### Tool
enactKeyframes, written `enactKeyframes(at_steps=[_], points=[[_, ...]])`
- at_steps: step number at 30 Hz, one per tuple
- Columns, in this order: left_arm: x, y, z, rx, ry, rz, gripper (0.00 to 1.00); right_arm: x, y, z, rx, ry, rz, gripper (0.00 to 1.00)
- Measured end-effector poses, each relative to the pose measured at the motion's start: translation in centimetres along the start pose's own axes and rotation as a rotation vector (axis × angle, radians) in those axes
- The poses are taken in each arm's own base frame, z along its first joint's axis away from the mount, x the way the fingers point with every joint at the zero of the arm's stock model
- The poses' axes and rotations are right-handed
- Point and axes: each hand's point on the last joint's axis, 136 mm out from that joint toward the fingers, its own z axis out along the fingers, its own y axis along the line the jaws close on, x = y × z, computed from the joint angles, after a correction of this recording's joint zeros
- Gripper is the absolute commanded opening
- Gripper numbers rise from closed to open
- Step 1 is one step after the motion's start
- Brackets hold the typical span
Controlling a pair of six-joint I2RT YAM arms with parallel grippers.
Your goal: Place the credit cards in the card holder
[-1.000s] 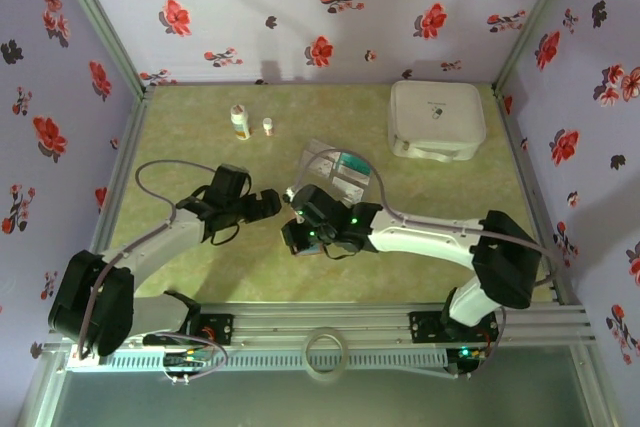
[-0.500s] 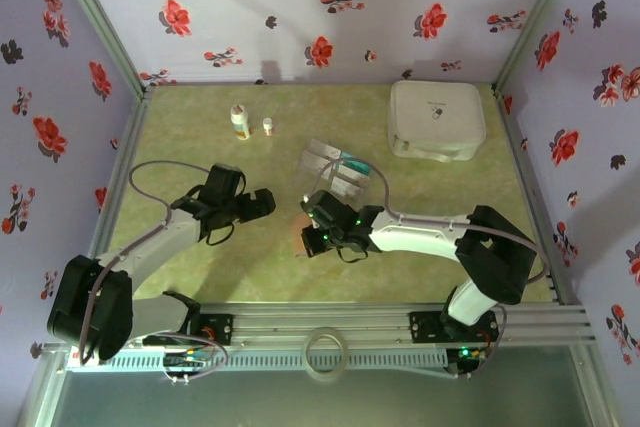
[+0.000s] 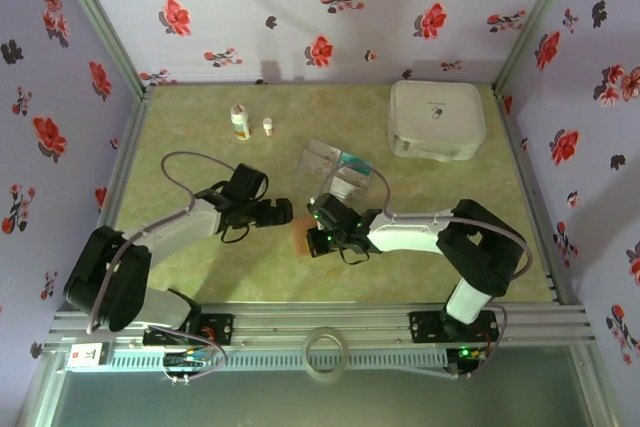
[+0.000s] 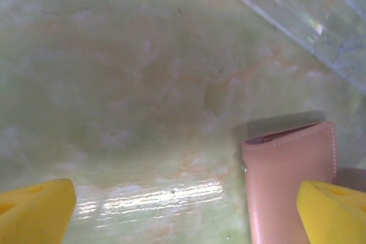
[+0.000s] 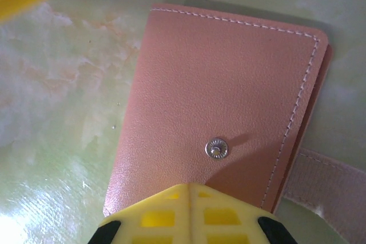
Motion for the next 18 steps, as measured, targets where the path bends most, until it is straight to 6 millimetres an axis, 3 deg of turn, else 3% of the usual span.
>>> enactKeyframes(at_steps=[18], points=[[1.1,-1.5,2.6,-0.013,0.030,0.067,1.00,-0.2,0.2,0.2,-0.031,-0.022,0.025,0.00]])
